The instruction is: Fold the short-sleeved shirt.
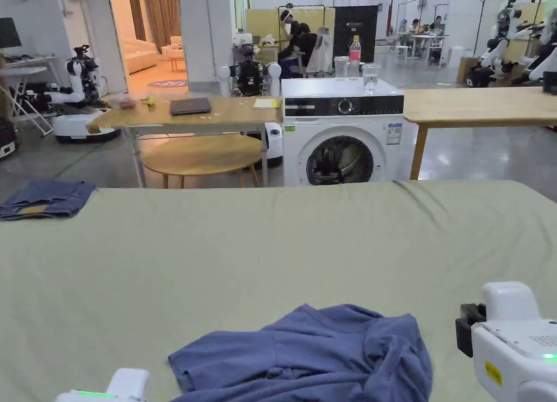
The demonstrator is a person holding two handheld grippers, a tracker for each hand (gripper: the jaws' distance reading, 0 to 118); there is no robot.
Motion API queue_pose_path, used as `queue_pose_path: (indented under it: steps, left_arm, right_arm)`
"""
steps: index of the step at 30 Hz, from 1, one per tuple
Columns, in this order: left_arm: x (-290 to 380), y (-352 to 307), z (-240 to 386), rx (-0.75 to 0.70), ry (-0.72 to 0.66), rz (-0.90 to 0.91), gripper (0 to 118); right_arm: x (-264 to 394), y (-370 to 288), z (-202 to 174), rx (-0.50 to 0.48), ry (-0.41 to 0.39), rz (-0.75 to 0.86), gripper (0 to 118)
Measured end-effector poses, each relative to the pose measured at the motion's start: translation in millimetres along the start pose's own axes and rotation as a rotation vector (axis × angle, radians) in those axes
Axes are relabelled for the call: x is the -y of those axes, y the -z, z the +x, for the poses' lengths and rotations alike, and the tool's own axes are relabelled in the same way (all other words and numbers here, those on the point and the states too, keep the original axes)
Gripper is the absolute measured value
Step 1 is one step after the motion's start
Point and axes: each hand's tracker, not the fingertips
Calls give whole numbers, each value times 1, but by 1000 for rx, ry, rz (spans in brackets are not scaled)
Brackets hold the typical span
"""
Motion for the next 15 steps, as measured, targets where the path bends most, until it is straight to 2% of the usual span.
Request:
queue_pose_path:
  steps: [3,4,5,6,7,8,10,15]
  left_arm:
    - [-4,-14,-4,21,-37,60,0]
    - [-6,-21,-3,23,-22,66,0]
    - [-7,-27,-3,30,-21,91,0]
    - [-9,-32,-3,39,-27,108,0]
    - [-12,-38,-3,36,-23,113,0]
    - [-14,-42,-2,30,-15,126,0]
    - [-17,-48,0,38,-7,137,0]
    - [-24,-49,-1,34,16,146,0]
  right_arm:
    - [-3,46,18,-36,21,-126,0]
    - [-3,65,22,-53,26,-171,8]
    - [-4,83,23,-70,32,-206,31]
    - [-4,102,24,-102,61,-231,78]
    - [-5,120,23,-120,61,-267,108]
    - [-4,138,20,-136,59,-288,118]
    - [-7,167,14,-128,58,-273,118]
    - [-4,228,-3,-84,75,-370,117]
